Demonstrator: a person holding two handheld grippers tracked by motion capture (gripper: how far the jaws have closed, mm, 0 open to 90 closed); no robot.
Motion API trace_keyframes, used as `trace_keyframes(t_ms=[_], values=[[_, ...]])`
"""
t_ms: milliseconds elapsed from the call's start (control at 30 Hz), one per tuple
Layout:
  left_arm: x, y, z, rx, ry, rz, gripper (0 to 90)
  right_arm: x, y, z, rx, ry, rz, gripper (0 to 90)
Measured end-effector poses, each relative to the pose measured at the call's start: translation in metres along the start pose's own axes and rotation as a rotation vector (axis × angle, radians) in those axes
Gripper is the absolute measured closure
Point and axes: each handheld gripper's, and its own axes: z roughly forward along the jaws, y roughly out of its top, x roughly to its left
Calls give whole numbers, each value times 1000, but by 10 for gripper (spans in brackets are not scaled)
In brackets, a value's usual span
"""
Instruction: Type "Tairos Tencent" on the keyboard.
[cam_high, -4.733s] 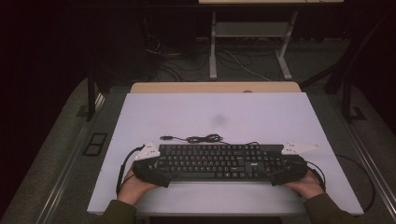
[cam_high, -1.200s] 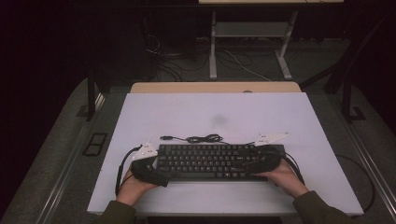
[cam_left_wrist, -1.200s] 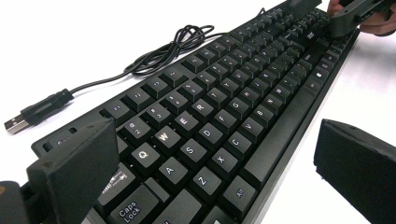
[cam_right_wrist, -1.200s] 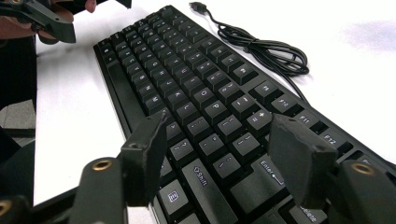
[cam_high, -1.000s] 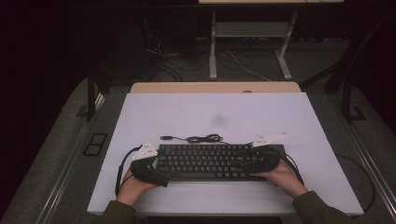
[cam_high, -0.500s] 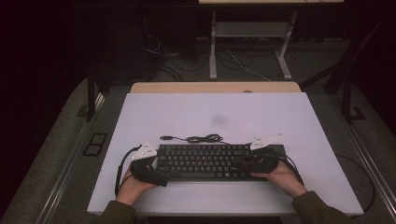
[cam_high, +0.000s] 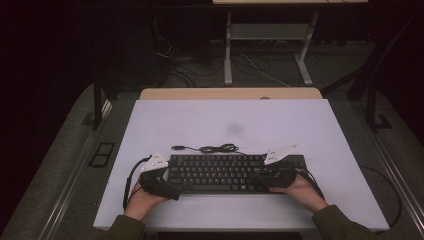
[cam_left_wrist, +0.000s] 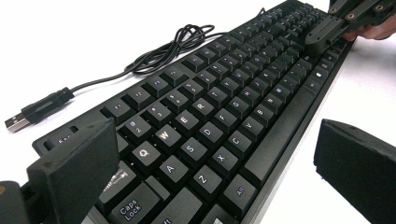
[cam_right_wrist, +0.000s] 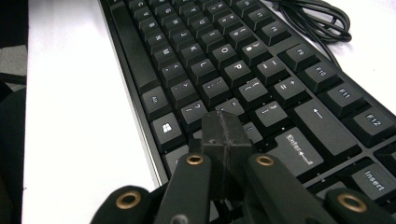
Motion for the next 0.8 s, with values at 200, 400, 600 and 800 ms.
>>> trace_keyframes(t_ms=[200,400,600,800], values=[[0,0,0,2,1,2,0,1,0,1,8,-5,-4,895],[0,0,1,2,2,3,0,1,-1,2,16,-15,-14,895],[1,3,4,7,3,5,0,1,-1,2,17,-13,-8,896],[4,7,8,9,9,4,34,1,-1,2,16,-11,-5,895]])
